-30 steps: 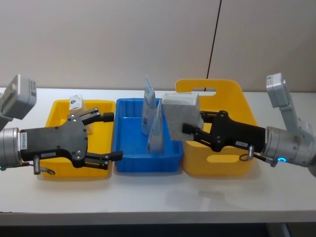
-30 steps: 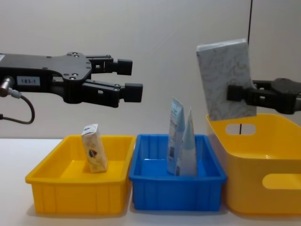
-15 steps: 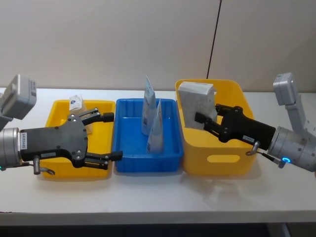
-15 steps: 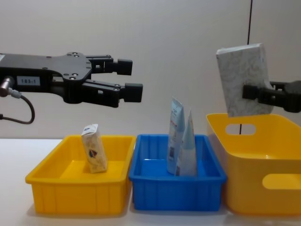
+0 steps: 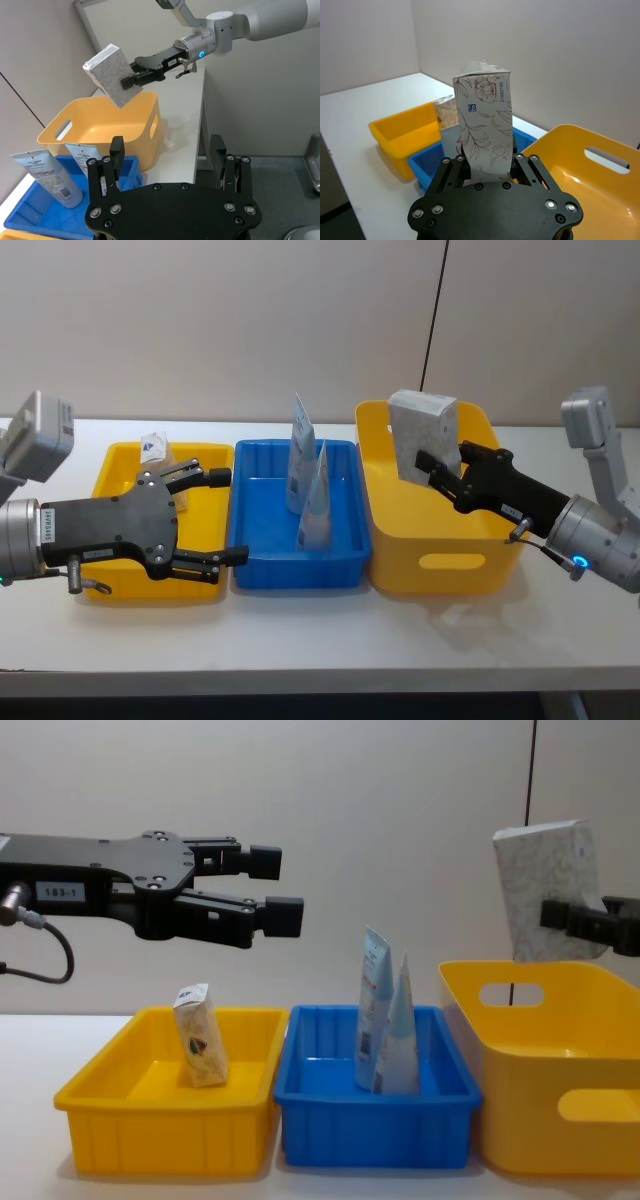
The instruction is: Bimanual collaborative sorting of washing and personal care products
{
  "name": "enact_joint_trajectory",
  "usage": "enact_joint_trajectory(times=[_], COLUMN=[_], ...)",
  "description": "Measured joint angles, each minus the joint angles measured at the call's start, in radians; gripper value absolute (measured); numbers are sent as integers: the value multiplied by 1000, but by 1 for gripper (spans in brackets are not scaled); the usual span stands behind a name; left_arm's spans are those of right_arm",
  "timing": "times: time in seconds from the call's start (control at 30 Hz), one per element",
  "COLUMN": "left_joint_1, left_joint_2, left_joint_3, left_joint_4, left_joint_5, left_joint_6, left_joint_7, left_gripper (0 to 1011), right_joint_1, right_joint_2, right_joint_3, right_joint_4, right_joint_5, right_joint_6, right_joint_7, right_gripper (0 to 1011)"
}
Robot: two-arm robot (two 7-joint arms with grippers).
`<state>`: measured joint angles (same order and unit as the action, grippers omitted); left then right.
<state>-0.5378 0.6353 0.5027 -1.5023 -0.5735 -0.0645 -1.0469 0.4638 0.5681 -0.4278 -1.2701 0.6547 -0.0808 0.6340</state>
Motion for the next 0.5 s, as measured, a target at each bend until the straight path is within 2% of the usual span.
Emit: enact_joint_trajectory(times=[0.5], left_joint_1=[0], left_joint_2=[0], left_joint_3=[0], left_joint_4=[0], left_joint_5=[0], left_joint_6=[0], left_joint_7=[0], left_gripper=[1001], right_joint_1=[-3], right_joint_2=[-16], right_joint_3=[14], right_joint_4=[9], right_joint_5=[-26], right_joint_6=[7], right_joint_7=[-56], right_gripper=[342])
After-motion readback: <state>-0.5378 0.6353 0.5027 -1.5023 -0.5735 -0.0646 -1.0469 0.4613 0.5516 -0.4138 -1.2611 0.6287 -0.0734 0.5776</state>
